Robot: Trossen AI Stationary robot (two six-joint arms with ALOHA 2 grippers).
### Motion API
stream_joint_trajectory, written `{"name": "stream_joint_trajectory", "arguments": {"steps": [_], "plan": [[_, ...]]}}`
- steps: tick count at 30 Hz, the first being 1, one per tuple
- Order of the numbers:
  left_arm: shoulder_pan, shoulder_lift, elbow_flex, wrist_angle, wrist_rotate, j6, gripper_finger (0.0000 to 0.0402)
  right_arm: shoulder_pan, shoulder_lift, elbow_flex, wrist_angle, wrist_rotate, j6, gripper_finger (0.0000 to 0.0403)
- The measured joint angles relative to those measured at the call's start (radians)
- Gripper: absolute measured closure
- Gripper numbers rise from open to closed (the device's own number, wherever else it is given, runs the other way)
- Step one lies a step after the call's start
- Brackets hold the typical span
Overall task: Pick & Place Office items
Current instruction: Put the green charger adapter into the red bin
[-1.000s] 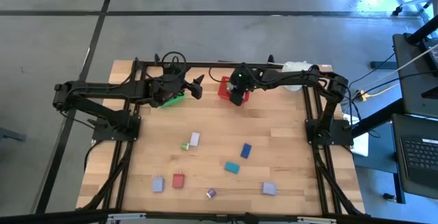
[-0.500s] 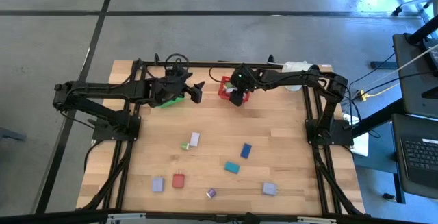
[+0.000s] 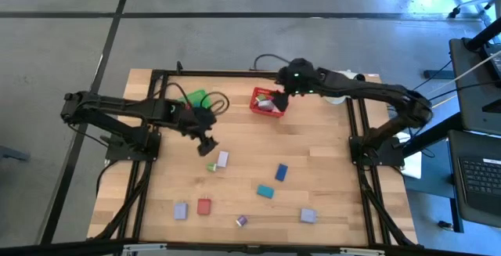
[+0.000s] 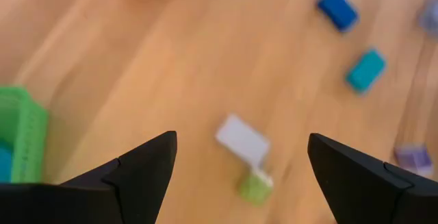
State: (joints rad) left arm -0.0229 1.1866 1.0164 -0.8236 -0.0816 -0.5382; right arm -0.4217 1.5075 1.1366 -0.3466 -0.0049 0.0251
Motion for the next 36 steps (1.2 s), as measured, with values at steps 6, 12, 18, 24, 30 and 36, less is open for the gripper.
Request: {"name": "stream_joint_trajectory", "arguments": {"steps": [6, 12, 18, 24, 30, 36], "plan": [[-0.119, 0.000, 0.000, -0.065, -0.015, 0.001, 0.0076, 0.000, -0.186, 0.000, -0.080, 0.076, 0.006, 0.0147], [-0.230, 0.012, -0.051, -0.062, -0.072, 0.054, 0.0076, 0.000, -0.322, 0.000, -0.148, 0.092, 0.022, 0.0147], [-0.301, 0.078, -0.127, -0.022, -0.077, 0.063, 0.0076, 0.000, -0.387, 0.000, -0.257, 0.095, 0.049, 0.0147], [-0.310, 0.203, -0.165, 0.143, -0.078, 0.127, 0.0076, 0.000, -0.392, 0.000, -0.323, 0.094, 0.061, 0.0147], [-0.310, 0.352, -0.171, 0.252, -0.078, 0.194, 0.0076, 0.000, -0.392, 0.000, -0.345, 0.104, 0.077, 0.0147], [-0.309, 0.449, -0.171, 0.260, -0.076, 0.212, 0.0080, 0.000, -0.392, 0.000, -0.395, 0.105, 0.116, 0.0147]]}}
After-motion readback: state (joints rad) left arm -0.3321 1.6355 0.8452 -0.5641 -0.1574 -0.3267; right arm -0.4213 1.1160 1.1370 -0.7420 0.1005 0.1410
